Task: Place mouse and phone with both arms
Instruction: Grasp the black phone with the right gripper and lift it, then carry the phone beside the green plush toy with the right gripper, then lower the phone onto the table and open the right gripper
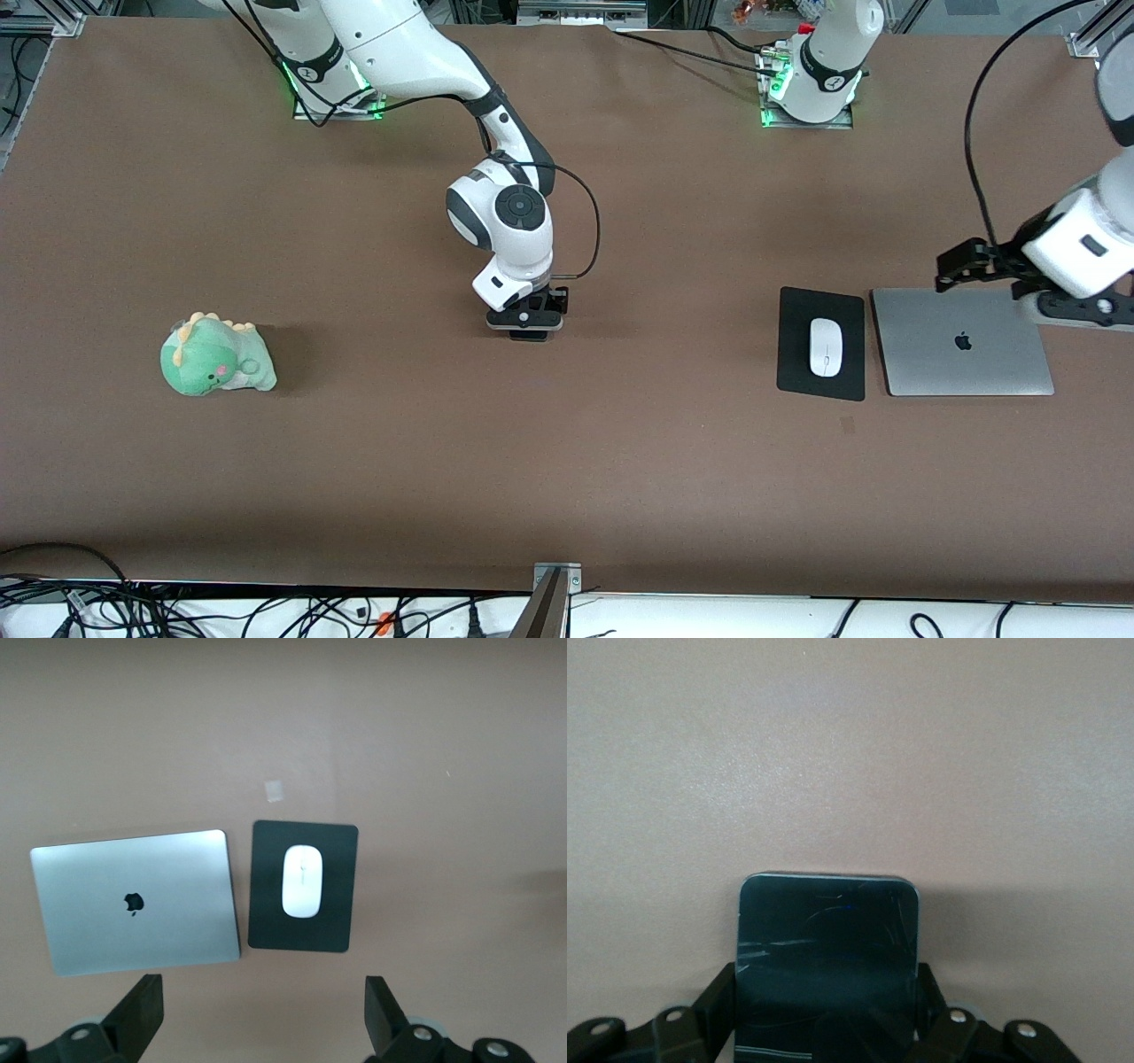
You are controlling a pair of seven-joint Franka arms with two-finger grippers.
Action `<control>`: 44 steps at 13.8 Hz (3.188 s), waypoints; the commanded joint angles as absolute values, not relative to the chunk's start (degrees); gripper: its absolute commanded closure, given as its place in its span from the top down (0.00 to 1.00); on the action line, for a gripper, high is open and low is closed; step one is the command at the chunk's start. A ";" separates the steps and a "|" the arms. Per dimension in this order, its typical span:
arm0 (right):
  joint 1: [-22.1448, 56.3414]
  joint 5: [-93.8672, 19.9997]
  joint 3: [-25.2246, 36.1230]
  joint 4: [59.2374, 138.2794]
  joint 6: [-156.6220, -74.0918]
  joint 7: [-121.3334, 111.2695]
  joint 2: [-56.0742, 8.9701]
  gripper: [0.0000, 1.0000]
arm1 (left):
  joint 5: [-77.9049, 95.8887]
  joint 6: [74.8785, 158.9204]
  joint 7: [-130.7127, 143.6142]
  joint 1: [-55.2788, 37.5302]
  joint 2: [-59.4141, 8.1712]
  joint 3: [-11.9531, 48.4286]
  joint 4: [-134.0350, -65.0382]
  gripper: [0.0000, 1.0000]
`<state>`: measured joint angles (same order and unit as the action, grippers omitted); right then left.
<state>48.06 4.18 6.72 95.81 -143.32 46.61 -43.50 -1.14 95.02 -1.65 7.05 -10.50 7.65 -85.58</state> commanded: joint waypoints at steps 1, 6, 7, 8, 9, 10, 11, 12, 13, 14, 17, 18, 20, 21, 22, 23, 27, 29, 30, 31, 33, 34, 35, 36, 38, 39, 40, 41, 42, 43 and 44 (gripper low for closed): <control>46.59 4.14 7.12 93.36 -137.41 42.65 -43.42 0.16 | 1.06 95.53 -1.75 7.56 -5.83 5.72 -89.61 1.00; 38.69 -5.16 7.12 85.17 -124.64 23.77 -42.81 0.14 | 0.53 97.04 -2.02 4.49 2.10 3.08 -97.30 1.00; 37.19 -5.97 7.29 85.60 -124.45 20.34 -41.76 0.14 | 0.53 96.25 -1.93 4.40 2.54 3.08 -97.47 1.00; 35.44 -5.98 7.38 85.95 -123.93 18.48 -40.88 0.14 | 0.53 93.89 -1.93 4.13 2.81 3.08 -97.12 1.00; 33.68 -5.98 7.38 86.91 -123.58 16.98 -39.91 0.12 | 0.53 92.48 -2.02 4.13 2.81 3.08 -96.86 1.00; 32.10 -6.06 7.47 88.58 -123.92 15.83 -38.68 0.12 | 0.53 91.24 -2.11 4.13 2.90 2.99 -96.51 1.00; 30.43 -6.06 7.47 90.59 -124.80 15.65 -37.28 0.12 | 1.05 89.58 -2.89 4.22 3.34 2.90 -96.42 1.00; 28.41 -6.06 7.56 92.62 -126.02 15.56 -35.61 0.12 | 1.14 89.39 -4.03 4.22 3.25 2.90 -96.07 1.00; 27.17 -6.06 7.65 95.25 -127.69 15.56 -34.03 0.12 | 1.14 89.47 -4.91 4.31 3.08 2.90 -95.89 1.00; 26.11 -6.06 7.73 98.49 -130.49 15.30 -32.45 0.12 | 1.23 90.17 -5.18 4.92 2.73 2.90 -95.98 1.00; 25.66 -6.06 10.37 108.33 -140.85 12.66 -29.19 0.12 | 1.23 90.88 -5.36 4.92 3.34 2.81 -96.33 1.00; 25.40 -6.06 10.63 111.41 -144.98 12.05 -28.92 0.12 | 1.06 90.88 -5.19 4.83 5.08 2.73 -96.50 1.00; 25.23 -6.15 11.69 116.00 -152.28 9.06 -28.83 0.12 | 1.05 90.62 -5.36 4.48 7.29 2.81 -97.64 1.00; 24.35 -6.15 11.69 117.41 -154.58 7.83 -28.83 0.12 | 1.05 90.70 -5.36 4.48 7.21 2.81 -97.73 1.00; 23.13 -6.15 11.60 118.20 -156.34 5.30 -29.18 0.12 | 1.14 90.88 -5.27 4.40 6.86 2.81 -97.65 1.00; 21.55 -6.33 11.51 118.65 -156.97 3.10 -29.27 0.12 | 1.06 91.31 -5.19 4.22 6.68 2.81 -97.21 1.00; 21.09 -8.26 11.43 119.88 -160.39 2.03 -30.06 0.14 | 1.05 92.02 -5.36 4.74 5.19 2.90 -96.95 1.00; 21.01 -8.52 11.34 119.88 -160.75 1.93 -30.23 0.52 | 1.14 92.28 -5.27 4.57 1.70 3.16 -93.45 1.00; 21.01 -8.61 11.34 119.88 -160.66 2.02 -30.23 1.00 | 0.97 92.20 -4.84 4.40 0.19 3.51 -91.08 1.00; 21.01 -8.53 11.25 119.88 -160.49 1.93 -30.15 1.00 | 1.05 92.20 -5.10 4.05 -0.61 3.60 -90.01 1.00; 21.01 -8.53 11.08 119.79 -160.23 1.76 -30.15 1.00 | 1.05 92.20 -4.84 3.96 -0.79 4.48 -90.09 1.00; 21.09 -8.53 11.07 119.53 -159.62 1.76 -30.06 1.00 | 1.14 92.20 -4.83 3.96 -0.79 4.66 -90.09 1.00; 21.09 -8.53 10.81 118.75 -157.70 1.76 -29.62 1.00 | 1.14 92.28 -4.75 3.96 -0.97 4.75 -90.09 1.00; 21.09 -8.53 10.46 116.74 -154.63 1.76 -29.36 1.00 | 1.14 92.37 -4.75 3.96 -1.49 5.27 -90.09 1.00; 21.09 -8.61 10.46 112.08 -146.21 1.76 -28.22 1.00 | 1.14 93.16 -4.75 3.61 -2.63 5.36 -89.83 1.00; 21.09 -8.87 10.37 110.06 -142.51 1.76 -27.52 1.00 | 1.06 95.34 -4.75 2.65 -3.33 5.36 -90.00 1.00; 21.09 -10.88 10.37 108.39 -139.25 1.76 -26.55 1.00 | 1.05 96.23 -4.75 2.46 -3.60 5.36 -90.00 1.00; 21.09 -13.68 10.46 106.63 -136.61 1.50 -25.85 1.00 | 1.14 96.50 -4.75 2.46 -4.21 5.36 -89.91 1.00; 21.09 -15.02 10.55 105.22 -134.23 0.89 -24.80 1.00 | 1.06 97.46 -4.75 2.55 -4.31 5.36 -89.91 1.00; 21.09 -15.12 10.89 104.07 -131.77 0.62 -23.57 1.00 | 0.45 97.82 -4.83 2.46 -4.39 5.36 -89.91 1.00; 21.01 -15.20 11.42 102.76 -128.96 0.53 -22.25 1.00 | 0.44 97.82 -4.75 2.46 -4.31 5.36 -89.91 1.00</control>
<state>21.35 -13.42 10.88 104.52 -133.86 2.19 -24.86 -0.32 97.95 -3.87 2.45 -3.65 5.48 -91.71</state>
